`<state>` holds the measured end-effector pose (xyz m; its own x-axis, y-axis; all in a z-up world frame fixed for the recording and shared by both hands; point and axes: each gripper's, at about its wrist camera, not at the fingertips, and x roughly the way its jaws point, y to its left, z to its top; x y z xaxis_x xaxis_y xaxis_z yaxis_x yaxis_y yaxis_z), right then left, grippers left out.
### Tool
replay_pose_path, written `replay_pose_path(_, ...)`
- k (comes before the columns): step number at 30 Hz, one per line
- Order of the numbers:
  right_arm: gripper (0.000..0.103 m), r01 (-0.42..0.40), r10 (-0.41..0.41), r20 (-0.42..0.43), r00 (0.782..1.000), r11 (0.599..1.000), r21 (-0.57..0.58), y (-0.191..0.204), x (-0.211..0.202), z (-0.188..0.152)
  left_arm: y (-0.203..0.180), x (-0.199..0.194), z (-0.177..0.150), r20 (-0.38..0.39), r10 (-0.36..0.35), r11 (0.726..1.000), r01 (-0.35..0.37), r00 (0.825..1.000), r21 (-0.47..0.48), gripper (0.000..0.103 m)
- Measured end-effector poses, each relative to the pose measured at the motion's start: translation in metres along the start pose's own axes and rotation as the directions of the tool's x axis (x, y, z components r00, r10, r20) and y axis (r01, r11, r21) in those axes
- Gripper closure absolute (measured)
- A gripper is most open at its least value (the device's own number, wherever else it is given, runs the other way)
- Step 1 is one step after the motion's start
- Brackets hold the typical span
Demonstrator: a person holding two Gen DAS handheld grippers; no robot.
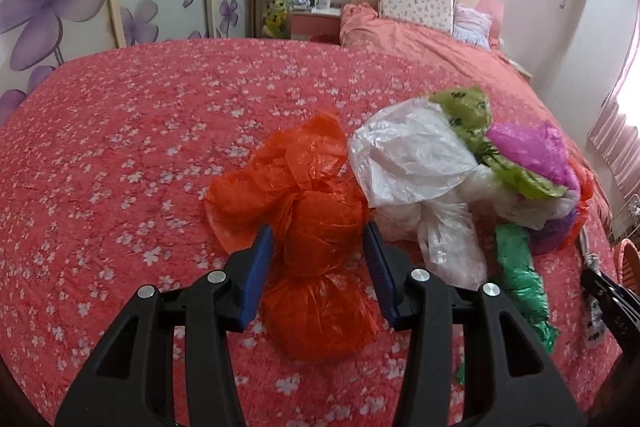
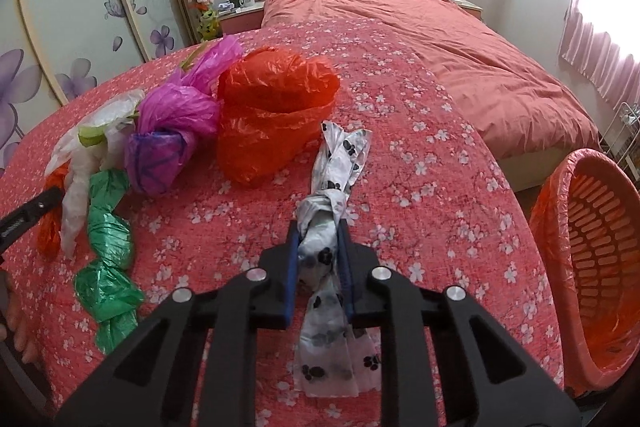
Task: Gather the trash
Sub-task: 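Grasp the black-and-white patterned bag with the right tool while the left tool grasps an orange bag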
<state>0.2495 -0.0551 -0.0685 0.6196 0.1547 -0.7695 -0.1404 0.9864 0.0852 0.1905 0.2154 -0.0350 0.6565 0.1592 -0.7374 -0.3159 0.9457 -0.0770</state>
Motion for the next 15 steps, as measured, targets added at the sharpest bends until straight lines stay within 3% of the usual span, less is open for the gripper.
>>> replay_pose_path(3,0.086,-0.002,0.002,0.005,1.0,1.0,0.005,-0.003,-0.001,0.0,0.002,0.006,0.002,-0.01,0.006,1.0,-0.006,1.0,-0.012,0.056)
replay_pose_path(5,0.086,-0.001,0.001,0.015,1.0,1.0,0.006,-0.004,-0.002,0.0,0.005,0.007,0.005,-0.011,-0.004,1.0,0.003,1.0,-0.022,0.07)
replay_pose_path(8,0.086,-0.001,0.001,0.033,0.999,1.0,0.007,-0.005,-0.007,-0.001,0.012,0.005,0.005,-0.01,-0.009,0.999,0.009,1.0,-0.038,0.078)
replay_pose_path(15,0.086,-0.007,0.006,0.07,0.998,1.0,0.008,-0.007,-0.019,-0.005,0.036,-0.013,-0.002,0.021,0.003,0.997,-0.001,1.0,-0.071,0.079)
